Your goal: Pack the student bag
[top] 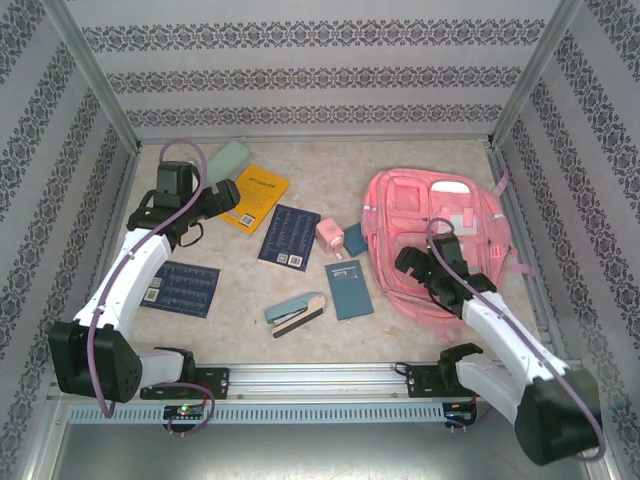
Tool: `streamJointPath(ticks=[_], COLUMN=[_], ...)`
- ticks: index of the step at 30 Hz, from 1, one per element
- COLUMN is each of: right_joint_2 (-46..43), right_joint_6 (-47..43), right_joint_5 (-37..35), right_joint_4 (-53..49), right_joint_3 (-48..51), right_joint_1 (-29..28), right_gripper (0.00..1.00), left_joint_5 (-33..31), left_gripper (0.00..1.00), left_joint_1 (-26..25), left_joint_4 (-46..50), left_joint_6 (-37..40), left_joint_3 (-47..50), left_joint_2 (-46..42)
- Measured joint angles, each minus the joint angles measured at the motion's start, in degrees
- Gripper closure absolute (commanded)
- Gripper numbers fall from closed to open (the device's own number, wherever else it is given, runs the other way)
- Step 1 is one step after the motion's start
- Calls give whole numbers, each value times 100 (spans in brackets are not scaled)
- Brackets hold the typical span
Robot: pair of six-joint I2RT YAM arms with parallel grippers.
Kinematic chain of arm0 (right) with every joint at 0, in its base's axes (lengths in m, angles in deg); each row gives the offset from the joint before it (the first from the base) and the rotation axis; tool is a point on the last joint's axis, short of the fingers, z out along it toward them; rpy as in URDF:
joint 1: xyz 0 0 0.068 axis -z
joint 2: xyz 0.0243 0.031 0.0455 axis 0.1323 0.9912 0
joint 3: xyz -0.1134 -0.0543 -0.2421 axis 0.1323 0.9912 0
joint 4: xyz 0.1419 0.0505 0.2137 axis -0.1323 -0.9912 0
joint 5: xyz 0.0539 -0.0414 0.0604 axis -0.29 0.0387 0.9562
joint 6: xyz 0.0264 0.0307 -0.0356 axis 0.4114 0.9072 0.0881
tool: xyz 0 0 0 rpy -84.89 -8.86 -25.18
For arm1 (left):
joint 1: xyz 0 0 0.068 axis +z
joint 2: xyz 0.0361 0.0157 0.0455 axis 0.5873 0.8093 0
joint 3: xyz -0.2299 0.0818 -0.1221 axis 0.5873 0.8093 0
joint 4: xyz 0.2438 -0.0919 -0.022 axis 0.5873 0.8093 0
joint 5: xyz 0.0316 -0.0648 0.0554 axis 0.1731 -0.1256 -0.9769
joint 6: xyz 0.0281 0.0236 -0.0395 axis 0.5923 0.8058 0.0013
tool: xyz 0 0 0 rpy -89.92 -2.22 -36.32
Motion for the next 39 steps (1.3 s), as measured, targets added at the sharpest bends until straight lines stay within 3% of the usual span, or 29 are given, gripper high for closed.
streamJointPath(ticks=[4,10,16,22,29,33,39], right_joint_2=[1014,2900,4631,5663,5307,4308,2546], right_joint_6=[199,365,332,223,-219,-667,-1307], right_joint_5=[-195,63,621,1228,1217,861,234], right_joint_4=[247,1062,1233,1137,654,341,98], right_joint_3=[-337,-1639,-3547,-5121,-5324,-4666,-3309], right_joint_1=[-560,-1029,-1200,-1268,-1287,-1137,-570], right_gripper=[2,2,2,2,2,2,6], left_joint_5=[24,17,-9,-66,-68,-55,-42], left_gripper=[0,0,0,0,6,9,27], left_joint_1=[-151,-402,-684,-1121,-1816,-2210,-2835], left_joint_4=[42,149,275,310,317,315,310], left_joint_6=[0,2,-2,-90,-437,-667,-938], left_joint_3=[13,66,66,66,48,-79,-723], left_joint_2=[0,0,-2,-2,280,776,1687])
